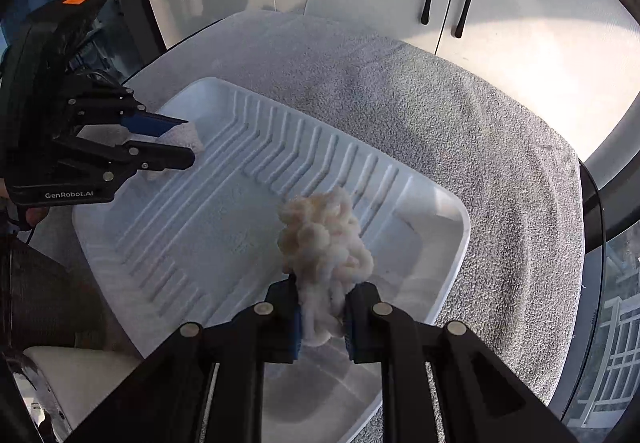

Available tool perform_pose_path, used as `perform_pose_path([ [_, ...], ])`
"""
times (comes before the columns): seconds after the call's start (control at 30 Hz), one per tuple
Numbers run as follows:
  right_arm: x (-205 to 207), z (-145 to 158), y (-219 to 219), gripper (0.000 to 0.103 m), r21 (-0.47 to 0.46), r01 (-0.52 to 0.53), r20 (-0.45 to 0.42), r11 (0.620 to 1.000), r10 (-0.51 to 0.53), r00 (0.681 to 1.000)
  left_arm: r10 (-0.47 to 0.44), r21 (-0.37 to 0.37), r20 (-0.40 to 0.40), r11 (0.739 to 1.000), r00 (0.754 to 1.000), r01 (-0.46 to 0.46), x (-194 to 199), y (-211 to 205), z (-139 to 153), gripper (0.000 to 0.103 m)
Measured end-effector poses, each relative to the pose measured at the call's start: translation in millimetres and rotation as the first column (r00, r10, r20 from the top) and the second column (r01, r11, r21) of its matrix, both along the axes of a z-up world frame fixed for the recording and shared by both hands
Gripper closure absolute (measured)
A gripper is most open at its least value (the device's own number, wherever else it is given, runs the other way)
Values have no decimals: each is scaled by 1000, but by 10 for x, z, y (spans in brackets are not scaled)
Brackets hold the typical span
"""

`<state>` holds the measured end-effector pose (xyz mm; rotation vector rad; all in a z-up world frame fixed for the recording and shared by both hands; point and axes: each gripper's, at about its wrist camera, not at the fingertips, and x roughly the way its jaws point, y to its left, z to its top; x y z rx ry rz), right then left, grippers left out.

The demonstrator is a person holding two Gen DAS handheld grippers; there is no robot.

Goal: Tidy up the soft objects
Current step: 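Carry the grey roll and rope toy with both grippers over the white tray, then open both grippers to drop the grey roll and rope toy into the tray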

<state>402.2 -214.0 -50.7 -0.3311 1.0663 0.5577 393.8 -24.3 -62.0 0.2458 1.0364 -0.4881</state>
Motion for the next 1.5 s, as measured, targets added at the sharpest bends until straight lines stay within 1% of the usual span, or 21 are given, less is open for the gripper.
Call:
perform_pose_path([
  [0.1, 18, -36, -34, 85, 10, 11, 0, 1000, -11, 1000, 3, 12, -5, 1000, 1000, -3, 1, -26, -79, 77],
  [0.3, 23, -61, -60, 79, 16, 20, 7, 1000, -20, 1000, 25, -1, 7, 1000, 1000, -25, 3, -1, -76, 76],
  [0.43, 8, -75, -57, 78, 16, 24, 17, 1000, -24, 1000, 34, 7, 20, 999, 999, -34, -22, 6, -71, 76],
  [0.47, 6, -78, -60, 78, 18, 25, 19, 1000, -25, 1000, 36, 10, 23, 999, 999, -37, -25, 6, -71, 73],
  [0.57, 16, -83, -76, 75, 27, 29, 18, 999, -29, 999, 44, 7, 23, 999, 999, -44, -34, 12, -80, 50],
  [0.67, 23, -89, -88, 73, 27, 33, 18, 999, -33, 999, 46, 26, 43, 999, 998, -47, -59, 2, -91, 45],
  [0.73, 19, -90, -91, 71, 25, 37, 24, 999, -37, 999, 57, 17, 35, 998, 998, -58, -34, 14, -94, 43],
  [0.8, 20, -85, -93, 63, 25, 41, 27, 999, -42, 999, 52, 15, 30, 998, 998, -53, -27, 7, -93, 40],
  [0.83, 19, -81, -91, 61, 26, 40, 29, 999, -41, 999, 48, 14, 27, 999, 998, -49, -26, -3, -92, 38],
  [0.87, 16, -77, -87, 56, 25, 39, 32, 999, -40, 999, 46, 13, 26, 999, 999, -47, -23, -11, -91, 35],
  [0.9, 16, -73, -87, 47, 26, 38, 34, 999, -39, 999, 45, 11, 26, 999, 999, -46, -24, -13, -88, 33],
  [0.93, 11, -64, -86, 42, 28, 38, 36, 999, -39, 999, 46, 8, 23, 999, 999, -46, -22, -20, -86, 32],
  [0.97, 3, -52, -84, 34, 29, 37, 40, 999, -38, 998, 50, 2, 20, 999, 999, -50, -17, -12, -79, 28],
  [1.03, -11, -23, -82, 30, 33, 36, 48, 999, -37, 998, 61, -15, 20, 998, 998, -61, -19, 9, -45, 23],
  [1.1, -27, 4, -79, 24, 27, 34, 58, 999, -36, 998, 69, -23, 29, 997, 997, -69, -17, 27, -5, 12],
  [1.17, -36, 37, -75, 22, 19, 35, 71, 999, -37, 997, 80, -24, 38, 997, 996, -79, -19, 43, 31, 7],
  [1.43, -89, 138, -76, 22, 11, 32, 101, 999, -33, 994, 105, -44, 49, 994, 993, -103, -31, 105, 111, 6],
  [1.5, -115, 170, -94, 22, 18, 30, 106, 999, -32, 994, 113, -47, 60, 993, 992, -110, -39, 130, 150, 0],
])
